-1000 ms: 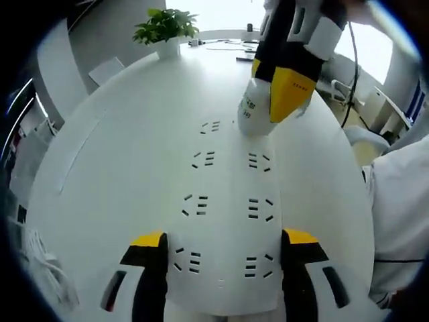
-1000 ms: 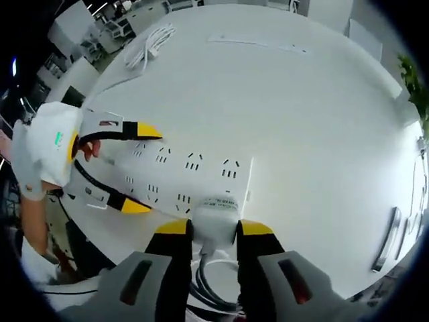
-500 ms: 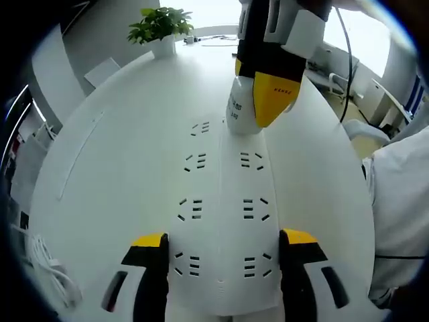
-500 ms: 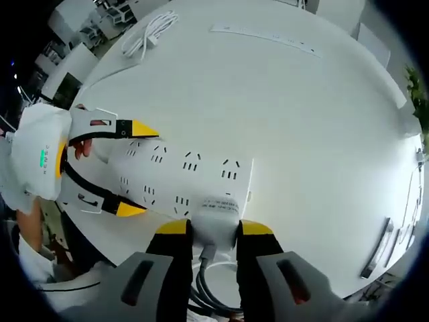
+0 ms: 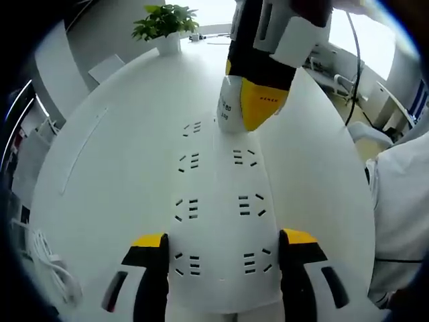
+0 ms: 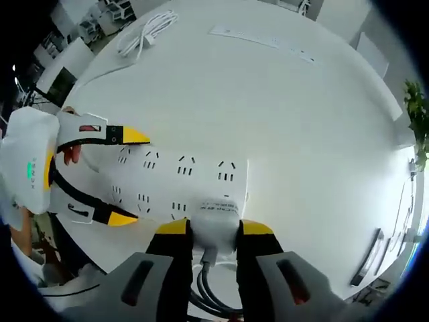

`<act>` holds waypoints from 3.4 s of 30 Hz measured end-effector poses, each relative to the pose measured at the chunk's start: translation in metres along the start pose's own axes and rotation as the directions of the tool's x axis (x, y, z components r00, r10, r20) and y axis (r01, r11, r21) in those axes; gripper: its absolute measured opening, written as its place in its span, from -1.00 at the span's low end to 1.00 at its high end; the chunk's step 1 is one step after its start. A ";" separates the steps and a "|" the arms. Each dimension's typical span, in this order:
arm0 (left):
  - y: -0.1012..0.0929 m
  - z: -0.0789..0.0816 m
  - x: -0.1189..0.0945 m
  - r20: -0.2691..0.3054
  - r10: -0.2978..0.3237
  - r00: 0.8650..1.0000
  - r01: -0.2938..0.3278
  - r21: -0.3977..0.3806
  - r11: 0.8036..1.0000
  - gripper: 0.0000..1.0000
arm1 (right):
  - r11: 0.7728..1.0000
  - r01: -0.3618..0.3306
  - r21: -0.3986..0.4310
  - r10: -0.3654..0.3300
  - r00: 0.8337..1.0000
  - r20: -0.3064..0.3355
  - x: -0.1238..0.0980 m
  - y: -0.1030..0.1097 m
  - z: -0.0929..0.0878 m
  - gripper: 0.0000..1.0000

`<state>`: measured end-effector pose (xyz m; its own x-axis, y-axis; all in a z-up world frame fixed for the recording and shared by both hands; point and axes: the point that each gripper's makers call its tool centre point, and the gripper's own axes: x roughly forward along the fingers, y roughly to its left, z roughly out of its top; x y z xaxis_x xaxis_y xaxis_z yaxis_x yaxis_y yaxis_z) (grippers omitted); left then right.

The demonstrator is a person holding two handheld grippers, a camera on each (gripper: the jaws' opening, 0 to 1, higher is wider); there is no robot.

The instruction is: Straighten the power strip on the desk, plug the charger into it

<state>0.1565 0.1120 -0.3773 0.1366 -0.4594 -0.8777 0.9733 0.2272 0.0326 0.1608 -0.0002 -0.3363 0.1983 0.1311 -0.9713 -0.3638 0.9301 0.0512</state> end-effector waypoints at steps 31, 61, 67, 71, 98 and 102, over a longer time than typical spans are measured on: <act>-0.004 0.001 0.001 0.029 -0.032 0.999 0.031 0.036 0.999 0.36 | 0.998 -0.010 0.066 0.007 0.999 0.043 0.002 -0.003 -0.012 -0.50; 0.005 0.012 0.012 0.111 -0.116 0.987 0.106 0.085 0.991 0.44 | 0.985 -0.166 0.042 0.154 0.966 0.209 -0.007 0.005 -0.031 -0.34; -0.005 0.014 0.012 0.167 -0.130 0.977 0.119 0.074 0.990 0.49 | 0.981 -0.191 -0.043 0.196 0.937 0.289 -0.012 0.013 -0.033 -0.25; -0.004 0.016 0.012 0.178 -0.131 0.975 0.120 0.071 0.990 0.49 | 0.962 -0.270 -0.041 0.267 0.898 0.349 -0.016 0.013 -0.028 -0.17; -0.045 0.017 -0.036 0.249 -0.048 0.967 0.057 -0.027 0.998 0.90 | 0.889 -0.146 -0.434 0.412 0.668 0.620 -0.059 0.048 -0.060 0.71; -0.050 0.017 -0.048 0.288 -0.013 0.958 0.028 -0.047 0.998 0.92 | 0.898 -0.138 -0.418 0.396 0.669 0.629 -0.059 0.042 -0.063 0.86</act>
<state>0.1045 0.1077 -0.3288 0.1709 -0.6902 -0.7032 0.9670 0.2544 -0.0146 0.0770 0.0093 -0.2910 0.5613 0.6720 -0.4830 -0.7347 0.6733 0.0830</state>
